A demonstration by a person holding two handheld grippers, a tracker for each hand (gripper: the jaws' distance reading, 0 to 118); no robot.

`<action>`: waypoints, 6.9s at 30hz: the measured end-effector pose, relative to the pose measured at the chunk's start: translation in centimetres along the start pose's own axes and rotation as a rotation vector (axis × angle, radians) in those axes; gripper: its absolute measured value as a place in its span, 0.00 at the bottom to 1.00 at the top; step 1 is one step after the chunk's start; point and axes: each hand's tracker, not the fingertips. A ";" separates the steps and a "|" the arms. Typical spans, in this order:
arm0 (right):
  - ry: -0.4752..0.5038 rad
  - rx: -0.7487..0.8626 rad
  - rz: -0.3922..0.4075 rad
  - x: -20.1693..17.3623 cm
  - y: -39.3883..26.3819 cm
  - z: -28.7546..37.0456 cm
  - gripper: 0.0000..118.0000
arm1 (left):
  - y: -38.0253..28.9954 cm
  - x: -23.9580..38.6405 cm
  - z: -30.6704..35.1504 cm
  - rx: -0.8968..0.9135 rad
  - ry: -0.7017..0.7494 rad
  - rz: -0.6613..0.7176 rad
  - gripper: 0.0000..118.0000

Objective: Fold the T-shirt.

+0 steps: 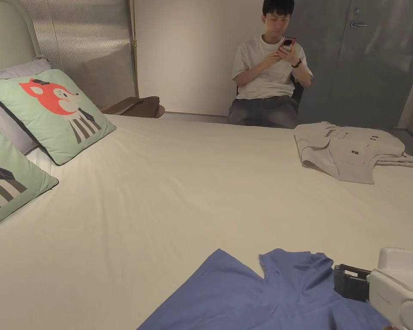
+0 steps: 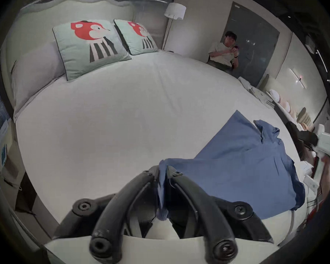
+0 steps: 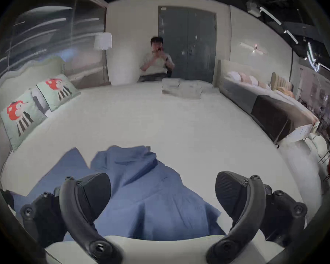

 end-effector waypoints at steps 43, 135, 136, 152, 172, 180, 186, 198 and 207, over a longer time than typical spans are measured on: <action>-0.026 0.737 -0.156 1.6 -2.5 29.0 0.02 | 6.4 6.2 10.9 0.497 -0.192 0.000 0.02; -0.012 0.169 0.052 3.7 -4.6 23.7 0.02 | 9.8 2.6 6.8 0.126 -0.061 -0.194 0.02; -0.019 0.138 0.057 3.5 -6.3 24.0 0.02 | 8.3 2.0 6.7 0.097 -0.055 -0.209 0.02; -0.069 -0.231 -0.019 5.6 -21.9 23.1 0.02 | -3.0 -3.9 3.1 -0.212 0.009 -0.222 0.02; -0.095 0.052 -0.145 6.5 -20.5 26.4 0.75 | -2.6 -2.8 7.9 0.107 -0.018 -0.314 0.89; -0.211 0.433 -0.099 2.3 -14.6 30.2 0.58 | 0.5 1.5 13.2 0.472 -0.095 -0.199 0.48; -0.217 0.510 -0.099 0.2 -12.5 30.4 0.00 | 0.5 3.1 14.9 0.568 -0.109 -0.197 0.00; -0.205 0.432 -0.092 0.0 -13.9 29.0 0.00 | -2.2 -2.4 10.7 0.294 -0.108 -0.200 0.35; -0.197 0.338 -0.090 0.6 -16.3 27.5 0.00 | -6.8 -8.3 5.0 -0.007 -0.109 -0.129 0.92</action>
